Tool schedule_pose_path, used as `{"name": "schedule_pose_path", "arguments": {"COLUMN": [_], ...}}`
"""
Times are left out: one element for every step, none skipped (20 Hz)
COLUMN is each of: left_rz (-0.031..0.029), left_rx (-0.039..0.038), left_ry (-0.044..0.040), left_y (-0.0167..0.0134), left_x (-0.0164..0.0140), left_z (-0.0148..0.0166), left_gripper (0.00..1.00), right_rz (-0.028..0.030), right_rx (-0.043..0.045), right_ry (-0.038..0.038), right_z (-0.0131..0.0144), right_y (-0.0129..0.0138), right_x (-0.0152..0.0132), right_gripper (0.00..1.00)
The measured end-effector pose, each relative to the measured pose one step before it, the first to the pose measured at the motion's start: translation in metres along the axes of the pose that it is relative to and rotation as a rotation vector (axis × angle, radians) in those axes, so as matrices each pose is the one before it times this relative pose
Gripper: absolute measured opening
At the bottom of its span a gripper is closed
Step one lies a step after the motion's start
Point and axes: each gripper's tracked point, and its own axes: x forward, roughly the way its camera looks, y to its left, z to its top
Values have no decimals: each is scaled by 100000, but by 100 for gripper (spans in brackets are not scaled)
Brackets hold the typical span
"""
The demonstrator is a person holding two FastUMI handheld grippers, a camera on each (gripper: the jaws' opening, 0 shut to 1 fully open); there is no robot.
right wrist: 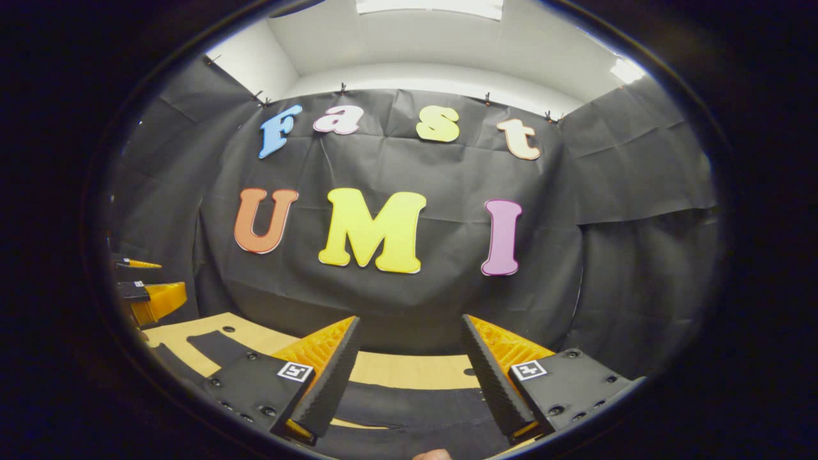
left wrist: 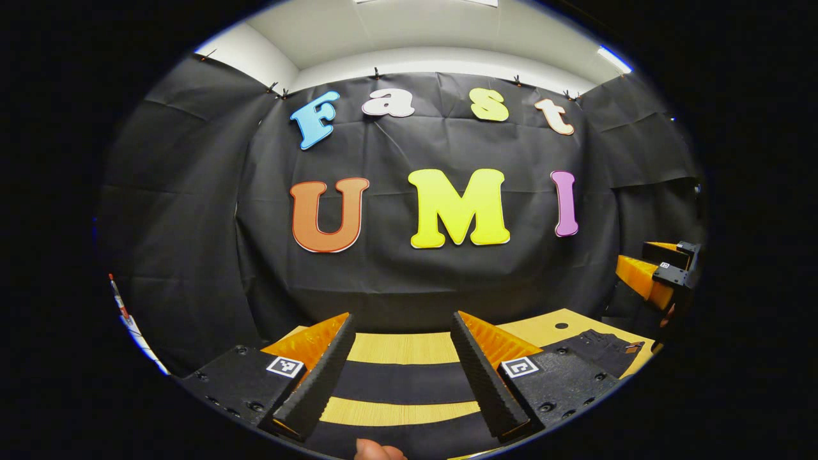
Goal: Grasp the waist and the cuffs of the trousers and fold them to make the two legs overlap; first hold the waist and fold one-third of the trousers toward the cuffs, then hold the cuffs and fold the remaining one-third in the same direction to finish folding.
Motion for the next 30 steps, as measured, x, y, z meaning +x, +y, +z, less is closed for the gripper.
{"name": "schedule_pose_path", "arguments": {"left_rz": [509,205,784,761,944,624,1089,2182,2839,3486,3659,4280,4342,4105,3935,3960,3293,2749,2202,1942,1431,1033,605,111,350,253,369,-806,-1017,-154], "left_rx": [-353,-895,-1164,-1451,-2150,-3723,-5964,-6601,-7005,-7436,-7916,-7598,-7186,-7609,-7867,-7924,-7772,-8449,-8768,-8152,-5922,-3660,-1920,-1162,-1135,-1588,-1807,-1689,-337,363], "left_ry": [408,1163,1476,1639,2039,3080,4423,4805,4722,4639,5226,4937,4131,3263,3969,3537,3864,3799,3339,2643,2537,1706,1580,1858,1931,2182,1937,1172,471,32], "left_y": [295,286,368,493,700,827,875,1362,1765,1820,2083,2659,2678,2889,2689,2227,2172,2187,1619,1011,839,563,353,596,84,100,-58,-212,-440,-436], "left_x": [-263,-239,-304,-415,-440,-333,-455,-501,-631,-306,-318,-80,-370,-406,-303,72,-276,-385,-146,109,-54,-144,-218,1041,454,685,539,457,580,472], "left_z": [-103,-452,-510,-593,-699,-968,-1250,-1222,-1197,-1254,-1237,-1433,-1201,-835,-450,-424,-455,-212,-10,115,-14,63,11,678,42,-199,-167,-127,-10,218], "left_gripper": [96,96,96,96,96,100,96,96,96,97,100,97,99,99,99,99,98,99,99,98,99,99,98,98,99,99,99,98,97,96], "right_rz": [218,272,341,217,322,167,241,67,225,-103,-258,-292,-529,-281,-234,-424,413,1937,123,-2293,-3385,-3743,-4160,-3892,-3696,-2978,-2646,-2387,-1787,-1466], "right_rx": [-54,-221,-65,-10,44,43,107,36,-69,-229,-281,-264,-366,-153,54,299,1738,2736,2250,2559,3013,3105,2612,1811,1064,656,156,-227,-101,-213], "right_ry": [338,334,24,152,264,358,434,462,455,171,439,484,566,866,1345,1780,2921,4441,5981,6065,4672,2430,1347,798,511,45,-132,208,353,850], "right_z": [-158,-79,-110,18,-169,-117,-160,-128,-190,-33,-151,-128,-251,-247,-465,-454,-848,-1114,-1566,-1410,-1112,-606,-465,-110,-283,21,-19,11,-147,-162], "right_y": [146,160,163,231,168,174,228,168,198,86,-22,80,-37,9,42,-178,-132,122,-471,-1148,-1482,-1589,-1608,-1506,-1260,-1148,-1034,-1109,-872,-878], "right_x": [-180,-182,-160,-87,-167,-77,-15,-34,-130,35,-76,-33,-44,-77,-90,-50,-46,-133,48,-54,-241,-252,-169,-226,-397,-393,-438,-225,-214,-26], "right_gripper": [96,96,96,96,96,96,93,96,96,93,93,96,93,93,96,95,93,93,94,96,97,98,93,93,93,95,95,95,95,95]}}
